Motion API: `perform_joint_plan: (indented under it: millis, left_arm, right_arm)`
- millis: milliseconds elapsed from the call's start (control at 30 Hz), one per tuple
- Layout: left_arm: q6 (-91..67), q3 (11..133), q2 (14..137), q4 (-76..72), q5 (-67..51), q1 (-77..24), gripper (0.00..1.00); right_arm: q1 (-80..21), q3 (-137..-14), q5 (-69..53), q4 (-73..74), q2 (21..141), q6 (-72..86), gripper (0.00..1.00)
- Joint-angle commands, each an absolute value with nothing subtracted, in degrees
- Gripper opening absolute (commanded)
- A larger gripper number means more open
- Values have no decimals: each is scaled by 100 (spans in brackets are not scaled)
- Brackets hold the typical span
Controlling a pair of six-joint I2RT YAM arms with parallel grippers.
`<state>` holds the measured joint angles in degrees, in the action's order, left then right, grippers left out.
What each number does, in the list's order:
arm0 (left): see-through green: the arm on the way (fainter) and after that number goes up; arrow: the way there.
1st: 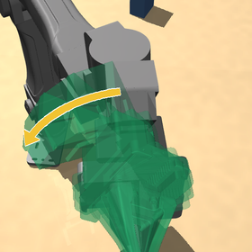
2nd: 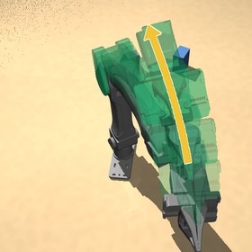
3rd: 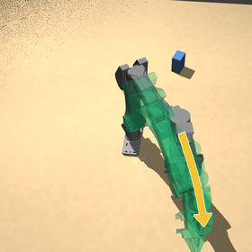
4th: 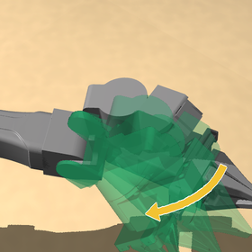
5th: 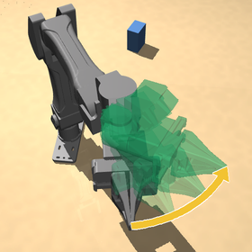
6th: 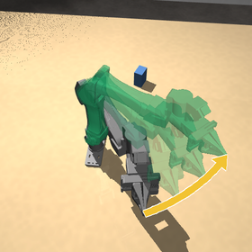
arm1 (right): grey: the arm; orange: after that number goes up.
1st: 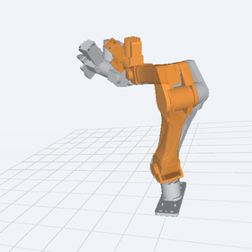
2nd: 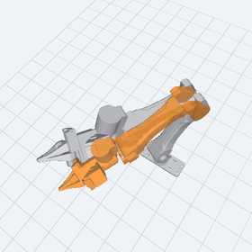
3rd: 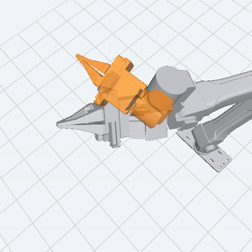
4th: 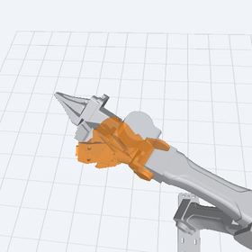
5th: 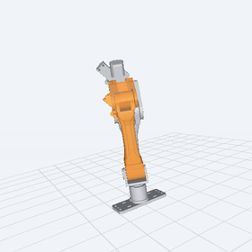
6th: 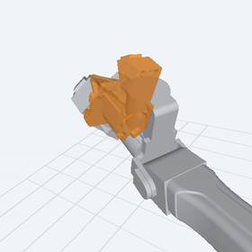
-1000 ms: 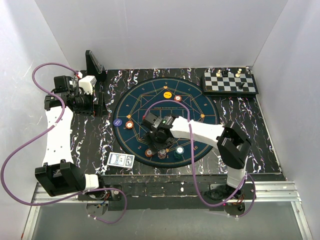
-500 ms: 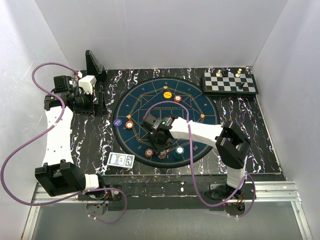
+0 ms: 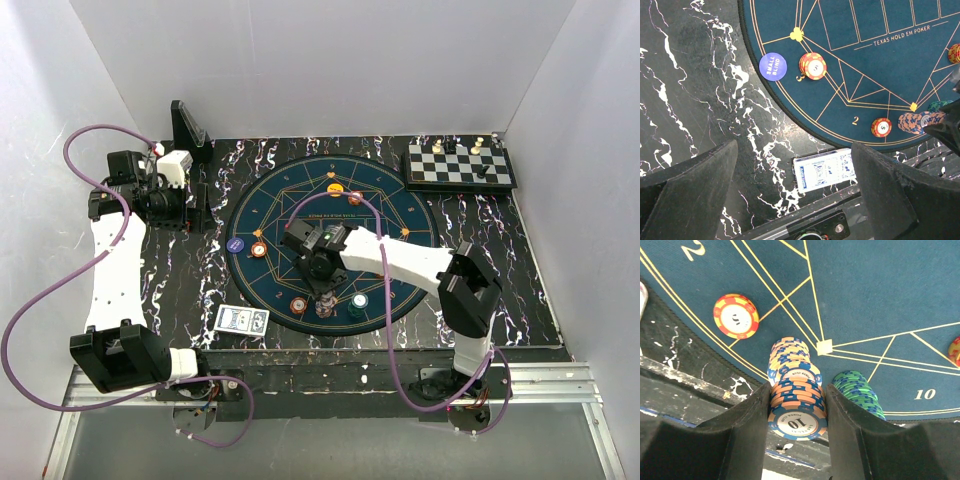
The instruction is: Distribute texas hold em gaming equipment
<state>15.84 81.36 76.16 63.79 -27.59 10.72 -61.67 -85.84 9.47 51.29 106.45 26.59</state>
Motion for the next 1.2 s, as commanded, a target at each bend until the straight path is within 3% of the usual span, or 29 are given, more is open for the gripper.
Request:
perform_joint_plan:
  millis: [0, 167, 500, 800, 1167]
  left_arm:
    - [1573, 8165, 7444, 6267, -2813, 1090, 98]
    - [1573, 8077, 7409, 6196, -2812, 1099, 98]
    - [1494, 8138, 7664, 6012, -3032, 1099, 98]
    - [1503, 8024, 7690, 5827, -3155, 1099, 98]
    - [1564, 7814, 7638, 5748, -3208, 1134, 98]
  right_arm:
    - [-6074, -9298, 1081, 5475, 10344, 2479, 32]
    - [-5819, -10316, 932, 5555, 10870, 2198, 30]
    - [-5256, -13226, 554, 5362, 13489, 1890, 27]
    - [-5098, -13219, 326, 4395, 14045, 2083, 26]
    - [-5080, -13631, 35, 4298, 14572, 2294, 27]
